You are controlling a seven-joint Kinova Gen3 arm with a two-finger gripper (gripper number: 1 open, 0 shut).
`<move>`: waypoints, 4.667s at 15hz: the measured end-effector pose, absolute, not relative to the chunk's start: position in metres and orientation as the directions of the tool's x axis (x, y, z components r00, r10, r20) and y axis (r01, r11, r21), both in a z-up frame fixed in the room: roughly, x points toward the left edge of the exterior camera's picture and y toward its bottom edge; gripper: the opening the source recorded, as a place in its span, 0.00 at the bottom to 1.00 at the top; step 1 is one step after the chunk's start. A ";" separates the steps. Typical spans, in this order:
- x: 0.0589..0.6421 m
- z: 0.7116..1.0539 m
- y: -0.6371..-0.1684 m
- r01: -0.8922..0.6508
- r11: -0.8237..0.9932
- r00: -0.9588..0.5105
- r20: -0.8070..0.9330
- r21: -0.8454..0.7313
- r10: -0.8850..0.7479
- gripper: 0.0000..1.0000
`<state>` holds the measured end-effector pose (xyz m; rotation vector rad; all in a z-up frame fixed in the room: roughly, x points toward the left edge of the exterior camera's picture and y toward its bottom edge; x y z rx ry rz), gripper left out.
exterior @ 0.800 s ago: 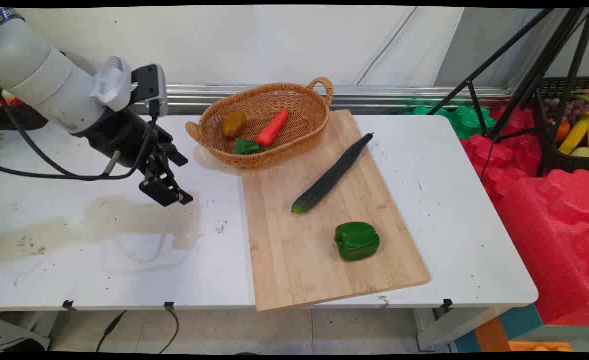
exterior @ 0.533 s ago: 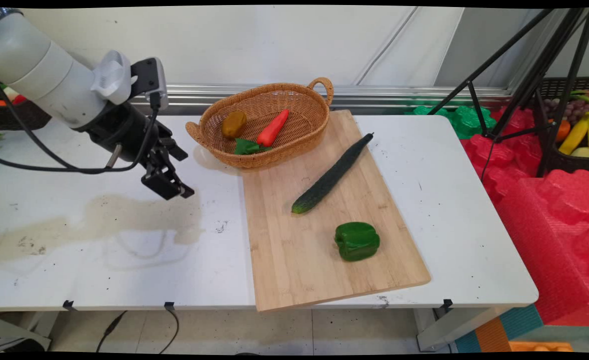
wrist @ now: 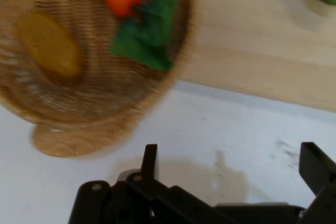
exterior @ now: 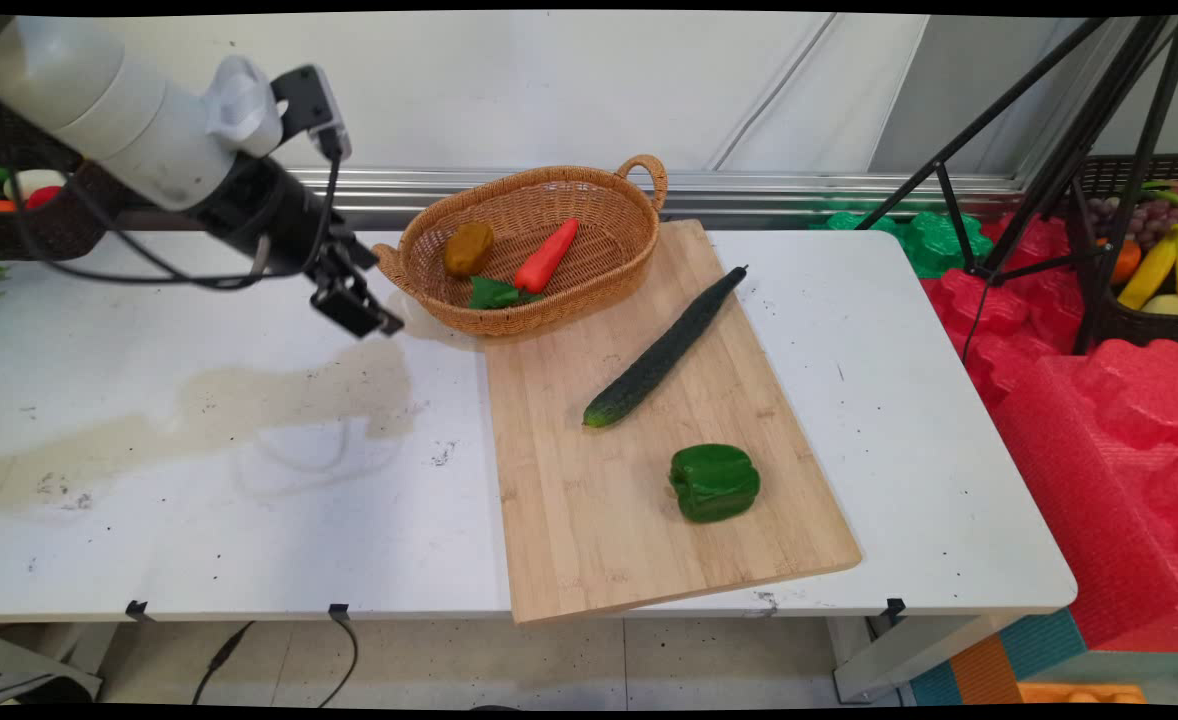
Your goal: Pick up the potato from the vegetable basket, then place the picked object on the cutting board
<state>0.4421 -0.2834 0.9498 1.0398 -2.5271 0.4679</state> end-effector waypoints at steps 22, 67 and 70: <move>0.453 0.855 -0.477 -0.820 0.515 -0.569 0.443 -0.248 -0.693 1.00; 0.314 0.927 -0.292 -0.515 0.836 -0.792 0.477 -0.189 -0.381 0.00; 0.301 0.905 -0.287 -0.478 0.860 -0.817 0.451 -0.179 -0.360 0.00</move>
